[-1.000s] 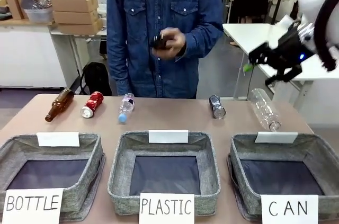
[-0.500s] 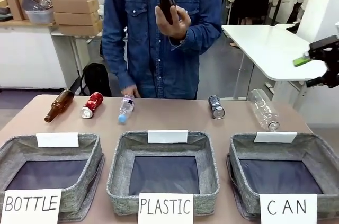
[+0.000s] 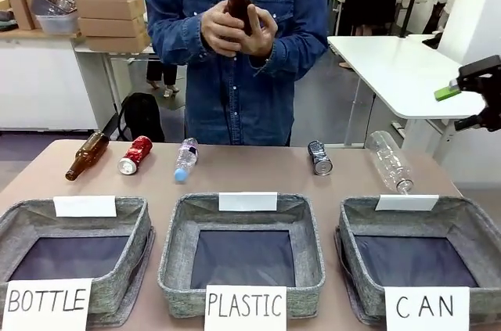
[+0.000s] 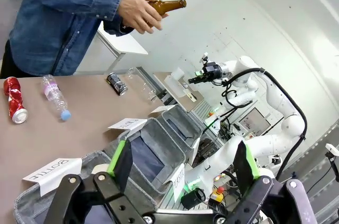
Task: Sort the can waste into the basket.
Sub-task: Pick up the can waste from the table and place it in the right Fabric basket.
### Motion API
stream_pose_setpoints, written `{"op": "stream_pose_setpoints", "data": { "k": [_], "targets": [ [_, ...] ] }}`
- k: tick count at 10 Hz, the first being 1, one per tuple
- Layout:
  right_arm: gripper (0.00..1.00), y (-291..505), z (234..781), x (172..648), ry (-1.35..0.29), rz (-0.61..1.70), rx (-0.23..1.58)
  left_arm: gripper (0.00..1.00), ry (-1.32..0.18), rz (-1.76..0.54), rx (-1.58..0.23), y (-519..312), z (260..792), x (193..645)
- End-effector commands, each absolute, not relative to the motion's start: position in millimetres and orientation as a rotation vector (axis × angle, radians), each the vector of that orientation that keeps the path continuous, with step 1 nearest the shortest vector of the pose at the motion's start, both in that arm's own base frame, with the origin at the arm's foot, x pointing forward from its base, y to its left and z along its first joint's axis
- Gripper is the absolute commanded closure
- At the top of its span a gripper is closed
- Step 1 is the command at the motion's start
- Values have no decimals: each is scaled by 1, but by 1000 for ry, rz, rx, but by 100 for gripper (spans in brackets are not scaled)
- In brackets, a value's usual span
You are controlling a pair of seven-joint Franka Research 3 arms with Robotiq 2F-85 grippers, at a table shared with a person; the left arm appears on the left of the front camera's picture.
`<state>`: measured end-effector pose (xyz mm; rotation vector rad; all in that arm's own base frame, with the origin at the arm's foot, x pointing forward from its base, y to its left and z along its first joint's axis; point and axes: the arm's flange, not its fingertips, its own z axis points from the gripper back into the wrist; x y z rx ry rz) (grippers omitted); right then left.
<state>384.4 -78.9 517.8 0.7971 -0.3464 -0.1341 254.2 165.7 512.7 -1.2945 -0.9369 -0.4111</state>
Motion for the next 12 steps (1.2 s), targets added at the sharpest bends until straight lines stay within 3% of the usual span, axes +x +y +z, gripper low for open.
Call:
{"op": "stream_pose_setpoints", "data": {
  "k": [1,4,8,12],
  "targets": [
    [0,-54,514,405,-356,-72,770,0,-964,-428,-1300,165,515,255],
    [0,-16,514,436,-366,-43,746,0,-964,-428,-1300,165,515,255],
    [0,-31,515,424,-404,-93,712,0,-964,-428,-1300,165,515,255],
    [0,70,462,514,-410,-50,398,0,-964,-428,-1300,165,515,255]
  ]
}}
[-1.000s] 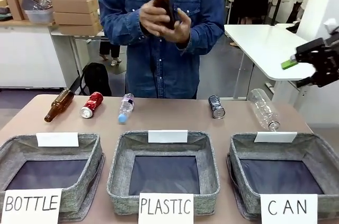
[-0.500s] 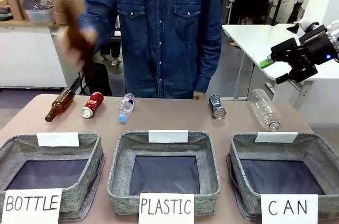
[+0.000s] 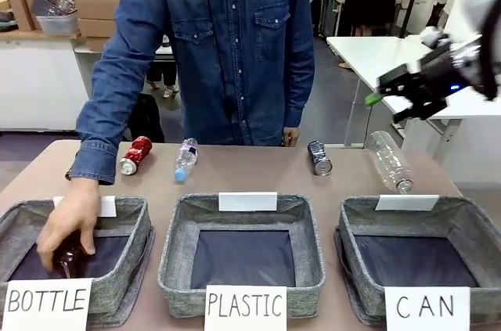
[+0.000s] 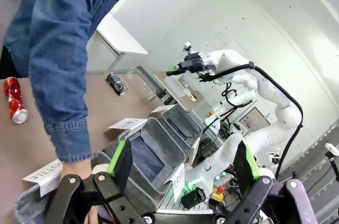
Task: Sort the can waste into the basket.
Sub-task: Pick up the can waste from the table and place it in the right Fabric basket.
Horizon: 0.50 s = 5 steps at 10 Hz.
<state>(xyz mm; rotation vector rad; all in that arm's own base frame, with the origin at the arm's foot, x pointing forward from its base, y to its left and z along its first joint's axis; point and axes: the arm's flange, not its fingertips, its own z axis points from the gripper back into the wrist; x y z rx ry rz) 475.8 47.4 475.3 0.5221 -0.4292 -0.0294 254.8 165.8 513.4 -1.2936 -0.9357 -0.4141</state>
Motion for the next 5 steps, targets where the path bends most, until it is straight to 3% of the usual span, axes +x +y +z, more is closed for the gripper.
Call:
{"op": "stream_pose_setpoints", "data": {
  "k": [1,5],
  "targets": [
    [0,90,445,533,-405,-25,355,0,-964,-428,-1300,165,515,255],
    [0,154,374,579,-379,49,140,0,-964,-428,-1300,165,515,255]
  ]
}}
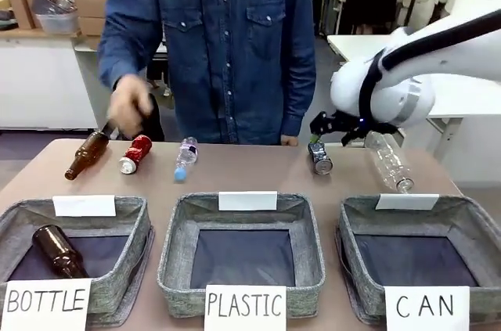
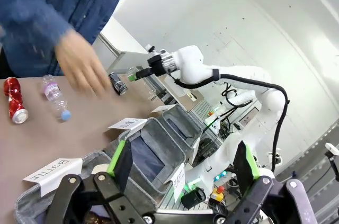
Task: Sort the can waste into the basket.
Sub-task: Pick up the can waste from the table and place it in the right Fabric basket.
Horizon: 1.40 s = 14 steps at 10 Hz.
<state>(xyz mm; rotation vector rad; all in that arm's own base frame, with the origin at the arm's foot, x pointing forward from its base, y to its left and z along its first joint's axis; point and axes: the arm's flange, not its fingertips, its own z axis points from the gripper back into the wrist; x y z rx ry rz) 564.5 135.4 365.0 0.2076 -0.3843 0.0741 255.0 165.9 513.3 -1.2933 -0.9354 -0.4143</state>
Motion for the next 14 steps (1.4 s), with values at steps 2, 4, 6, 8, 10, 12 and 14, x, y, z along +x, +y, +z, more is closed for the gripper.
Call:
{"op": "stream_pose_setpoints", "data": {
  "k": [2,4,6,8,10,12,14],
  "targets": [
    [0,166,352,590,-388,82,127,0,-964,-428,-1300,165,515,255],
    [0,171,336,603,-364,93,100,0,-964,-428,-1300,165,515,255],
    [0,174,323,612,-354,75,71,0,-964,-428,-1300,165,515,255],
    [0,176,311,618,-360,57,41,0,-964,-428,-1300,165,515,255],
    [0,176,308,622,-342,55,38,0,-964,-428,-1300,165,515,255],
    [0,175,307,624,-319,40,36,0,-964,-428,-1300,165,515,255],
    [60,176,307,622,-320,49,29,0,-964,-428,-1300,165,515,255]
  ]
}}
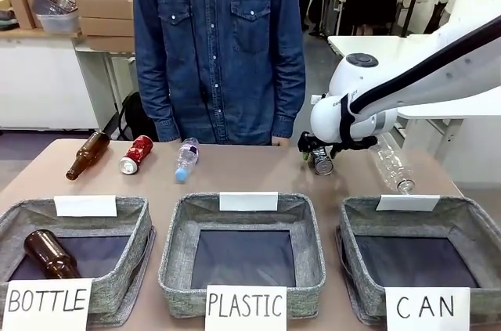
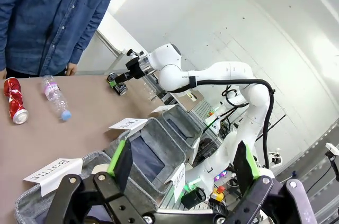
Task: Sort the can waste into the basket.
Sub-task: Pick up the can waste from the table and place it in the right Fabric basket.
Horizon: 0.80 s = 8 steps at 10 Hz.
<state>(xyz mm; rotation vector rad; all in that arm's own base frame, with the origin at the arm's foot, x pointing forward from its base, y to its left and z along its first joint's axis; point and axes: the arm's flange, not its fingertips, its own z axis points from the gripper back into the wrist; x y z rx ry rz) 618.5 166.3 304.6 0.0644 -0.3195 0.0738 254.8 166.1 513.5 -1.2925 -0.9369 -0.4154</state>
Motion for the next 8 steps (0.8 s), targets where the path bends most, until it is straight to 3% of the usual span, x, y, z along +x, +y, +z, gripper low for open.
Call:
{"op": "stream_pose_setpoints", "data": {
  "k": [1,3,4,6,8],
  "targets": [
    [100,176,307,622,-318,49,29,0,-964,-428,-1300,165,515,255],
    [100,174,306,622,-317,44,22,0,-964,-428,-1300,165,515,255],
    [86,173,305,622,-315,42,17,0,-964,-428,-1300,165,515,255],
    [100,172,304,623,-312,37,14,0,-964,-428,-1300,165,515,255],
    [100,168,306,622,-310,28,15,0,-964,-428,-1300,165,515,255]
  ]
}}
